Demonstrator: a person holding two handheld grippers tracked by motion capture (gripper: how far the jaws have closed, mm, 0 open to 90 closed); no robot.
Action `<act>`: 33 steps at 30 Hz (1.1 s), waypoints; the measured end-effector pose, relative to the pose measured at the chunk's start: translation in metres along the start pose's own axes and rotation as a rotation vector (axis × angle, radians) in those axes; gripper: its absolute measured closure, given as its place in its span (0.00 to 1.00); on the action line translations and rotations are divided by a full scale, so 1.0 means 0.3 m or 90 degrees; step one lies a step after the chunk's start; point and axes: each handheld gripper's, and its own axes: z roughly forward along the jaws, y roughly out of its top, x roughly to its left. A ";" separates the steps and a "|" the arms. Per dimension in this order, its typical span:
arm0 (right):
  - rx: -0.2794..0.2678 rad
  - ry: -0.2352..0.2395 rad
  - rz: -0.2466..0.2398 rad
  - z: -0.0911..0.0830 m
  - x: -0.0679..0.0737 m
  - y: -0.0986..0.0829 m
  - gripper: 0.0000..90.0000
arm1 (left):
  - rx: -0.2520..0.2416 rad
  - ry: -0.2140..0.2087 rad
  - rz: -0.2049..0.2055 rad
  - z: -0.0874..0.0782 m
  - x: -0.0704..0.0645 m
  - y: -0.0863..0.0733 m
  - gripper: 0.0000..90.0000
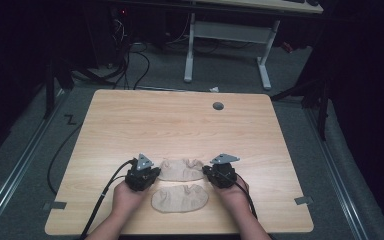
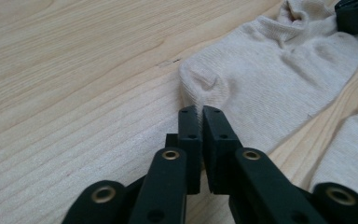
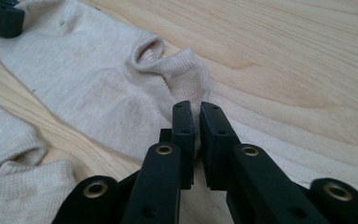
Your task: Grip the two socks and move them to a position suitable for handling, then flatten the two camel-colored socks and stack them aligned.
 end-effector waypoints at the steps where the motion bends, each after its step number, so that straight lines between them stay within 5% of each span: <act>1: -0.002 -0.001 -0.007 -0.001 0.004 0.002 0.95 | -0.001 0.000 0.001 -0.002 -0.002 0.001 0.97; 18: -0.055 -0.003 -0.040 -0.047 0.041 0.030 0.95 | -0.048 0.002 0.005 -0.069 -0.001 0.010 0.97; 24: -0.070 -0.006 -0.042 -0.075 0.045 0.029 0.95 | -0.060 -0.018 -0.002 -0.085 -0.006 0.017 0.97; 33: -0.095 -0.015 -0.062 -0.151 0.070 0.010 0.95 | -0.055 -0.027 0.042 -0.138 -0.063 0.017 0.97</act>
